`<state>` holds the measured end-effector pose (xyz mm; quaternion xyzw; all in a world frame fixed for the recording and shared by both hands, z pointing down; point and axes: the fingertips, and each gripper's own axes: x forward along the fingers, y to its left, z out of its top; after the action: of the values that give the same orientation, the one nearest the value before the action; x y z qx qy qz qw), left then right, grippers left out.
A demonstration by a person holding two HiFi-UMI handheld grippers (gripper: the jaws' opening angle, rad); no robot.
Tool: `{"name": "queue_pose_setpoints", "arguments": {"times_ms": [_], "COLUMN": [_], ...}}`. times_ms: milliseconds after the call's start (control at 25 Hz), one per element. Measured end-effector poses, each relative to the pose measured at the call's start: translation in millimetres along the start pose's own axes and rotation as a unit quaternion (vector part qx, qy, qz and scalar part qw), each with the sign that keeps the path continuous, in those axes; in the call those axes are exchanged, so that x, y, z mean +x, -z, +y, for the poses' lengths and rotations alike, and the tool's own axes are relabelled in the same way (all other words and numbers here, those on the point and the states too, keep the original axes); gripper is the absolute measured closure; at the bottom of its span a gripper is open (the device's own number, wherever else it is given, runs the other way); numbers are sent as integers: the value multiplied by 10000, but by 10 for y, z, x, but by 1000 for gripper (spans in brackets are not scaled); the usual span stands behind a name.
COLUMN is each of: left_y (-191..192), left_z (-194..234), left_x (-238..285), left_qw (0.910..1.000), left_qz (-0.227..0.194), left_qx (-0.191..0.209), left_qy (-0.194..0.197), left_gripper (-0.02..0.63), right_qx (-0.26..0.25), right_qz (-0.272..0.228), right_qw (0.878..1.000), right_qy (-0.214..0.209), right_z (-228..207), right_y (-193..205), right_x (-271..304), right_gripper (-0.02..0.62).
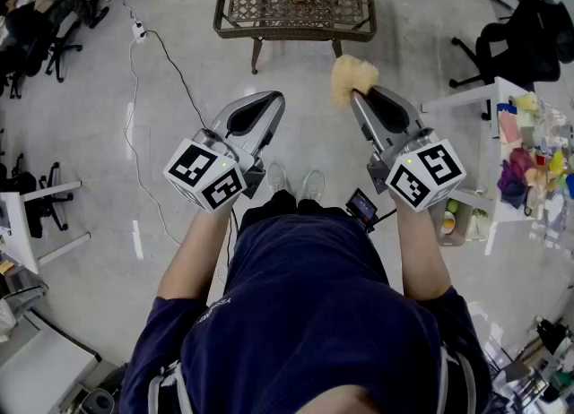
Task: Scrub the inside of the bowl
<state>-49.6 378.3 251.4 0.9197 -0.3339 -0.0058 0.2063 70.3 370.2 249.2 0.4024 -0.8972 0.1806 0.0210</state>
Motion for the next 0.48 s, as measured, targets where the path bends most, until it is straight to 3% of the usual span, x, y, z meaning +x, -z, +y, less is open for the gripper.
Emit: {"name": "queue_pose_setpoints", "arguments": {"times_ms": [480], "left_y": [75], "left_z": [-53], "left_x": [48], "left_qw": [9999], "left_qz": [31], "left_qx": [0], "left_qy": [-154], "left_gripper": [601], "right_qx": [186], "right_qz": [-157], "right_qw": [9997], "right_qy": [-96], "right_z": [-122], "right_y": [17], "right_x": [-133], "right_gripper": [538]}}
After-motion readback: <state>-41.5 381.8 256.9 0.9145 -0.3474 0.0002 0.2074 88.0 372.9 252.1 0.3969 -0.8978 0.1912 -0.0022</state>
